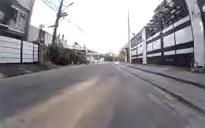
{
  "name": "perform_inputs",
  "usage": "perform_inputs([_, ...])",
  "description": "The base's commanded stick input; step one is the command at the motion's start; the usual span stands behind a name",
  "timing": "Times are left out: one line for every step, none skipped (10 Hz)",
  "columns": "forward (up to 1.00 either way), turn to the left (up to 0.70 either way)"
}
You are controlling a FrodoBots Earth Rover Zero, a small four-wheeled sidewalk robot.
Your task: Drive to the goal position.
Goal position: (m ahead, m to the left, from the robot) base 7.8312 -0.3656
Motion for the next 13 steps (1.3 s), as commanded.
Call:
perform_inputs([1.0, -0.01])
perform_inputs([1.0, -0.01])
perform_inputs([1.0, -0.01])
perform_inputs([1.0, -0.01])
perform_inputs([1.0, -0.01])
perform_inputs([1.0, -0.01])
perform_inputs([1.0, -0.01])
perform_inputs([1.0, -0.01])
perform_inputs([1.0, -0.01])
perform_inputs([1.0, -0.01])
perform_inputs([1.0, -0.01])
perform_inputs([1.0, -0.01])
perform_inputs([1.0, -0.01])
